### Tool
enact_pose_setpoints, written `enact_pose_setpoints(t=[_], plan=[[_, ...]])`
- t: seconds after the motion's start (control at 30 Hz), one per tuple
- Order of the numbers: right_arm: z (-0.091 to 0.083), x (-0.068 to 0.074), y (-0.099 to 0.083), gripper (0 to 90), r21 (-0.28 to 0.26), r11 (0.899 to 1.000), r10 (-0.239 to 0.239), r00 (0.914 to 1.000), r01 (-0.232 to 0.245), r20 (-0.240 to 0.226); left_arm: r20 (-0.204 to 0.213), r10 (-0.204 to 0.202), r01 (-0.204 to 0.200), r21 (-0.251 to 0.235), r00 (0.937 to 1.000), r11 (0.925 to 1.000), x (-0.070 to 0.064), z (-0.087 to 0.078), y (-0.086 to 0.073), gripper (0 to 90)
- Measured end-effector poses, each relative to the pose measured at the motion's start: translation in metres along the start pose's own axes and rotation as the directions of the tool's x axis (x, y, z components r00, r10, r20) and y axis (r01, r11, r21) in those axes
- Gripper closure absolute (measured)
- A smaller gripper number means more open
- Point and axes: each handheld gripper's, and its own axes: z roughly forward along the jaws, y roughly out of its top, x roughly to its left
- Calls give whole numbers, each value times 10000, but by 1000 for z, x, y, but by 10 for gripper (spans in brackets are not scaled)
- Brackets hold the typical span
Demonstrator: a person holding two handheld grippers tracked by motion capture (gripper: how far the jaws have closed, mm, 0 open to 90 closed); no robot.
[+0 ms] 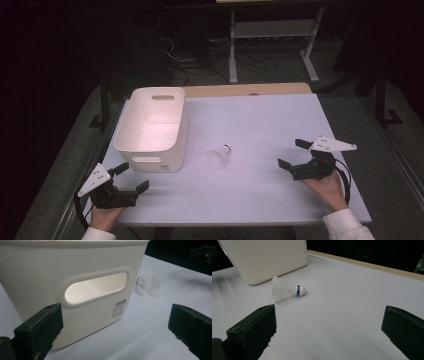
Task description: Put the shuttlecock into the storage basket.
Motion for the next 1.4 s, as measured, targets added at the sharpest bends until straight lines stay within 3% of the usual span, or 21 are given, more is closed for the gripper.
enact_pose_setpoints(t=[0.57,0.97,1.4], plan=[[-4,2,9,0,417,9990,164,9998,-160,-76,15,55,-55,16,10000,10000,-2,1,0,0],[-2,6,23,0,759,9970,-141,9996,159,-249,-41,68,-68,63,10000,10000,-2,0,1,0],[15,15,33,0,1218,9911,-468,9973,533,-562,-13,80,-80,93,10000,9999,-2,0,0,0]])
